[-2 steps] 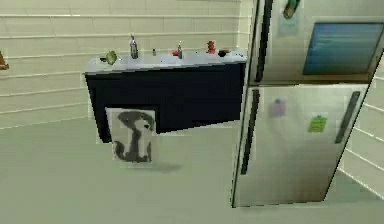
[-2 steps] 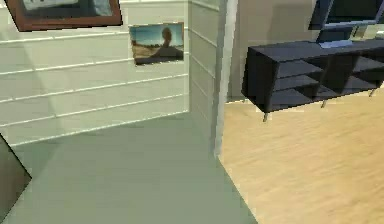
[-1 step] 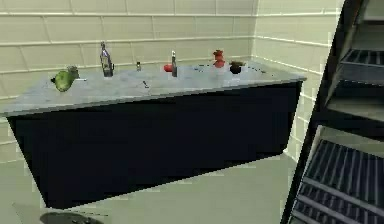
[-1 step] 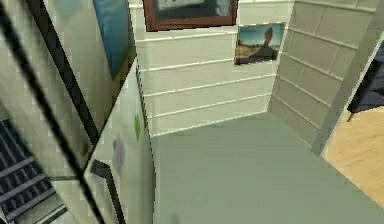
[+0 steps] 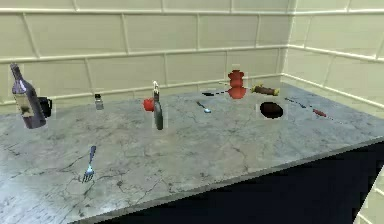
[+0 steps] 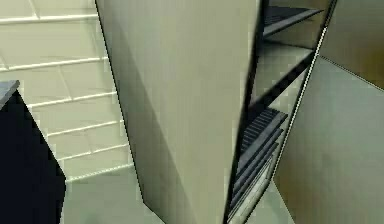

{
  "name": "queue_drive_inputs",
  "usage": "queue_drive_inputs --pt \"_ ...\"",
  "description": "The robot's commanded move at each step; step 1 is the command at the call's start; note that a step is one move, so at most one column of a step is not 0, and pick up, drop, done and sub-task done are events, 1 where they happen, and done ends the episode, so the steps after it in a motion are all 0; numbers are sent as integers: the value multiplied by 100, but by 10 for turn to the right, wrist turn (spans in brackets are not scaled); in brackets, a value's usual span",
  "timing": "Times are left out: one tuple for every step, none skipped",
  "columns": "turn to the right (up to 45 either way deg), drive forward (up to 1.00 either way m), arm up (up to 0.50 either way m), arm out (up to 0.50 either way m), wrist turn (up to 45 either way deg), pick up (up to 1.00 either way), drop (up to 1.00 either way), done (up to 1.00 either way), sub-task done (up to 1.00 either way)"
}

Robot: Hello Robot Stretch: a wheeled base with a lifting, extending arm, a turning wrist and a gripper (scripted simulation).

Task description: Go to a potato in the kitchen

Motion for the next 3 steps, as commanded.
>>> queue_drive_inputs --pt "120 0 0 0 0 0 0 0 0" --pt "0 25 0 0 0 0 0 0 0" --pt "120 0 0 0 0 0 0 0 0"
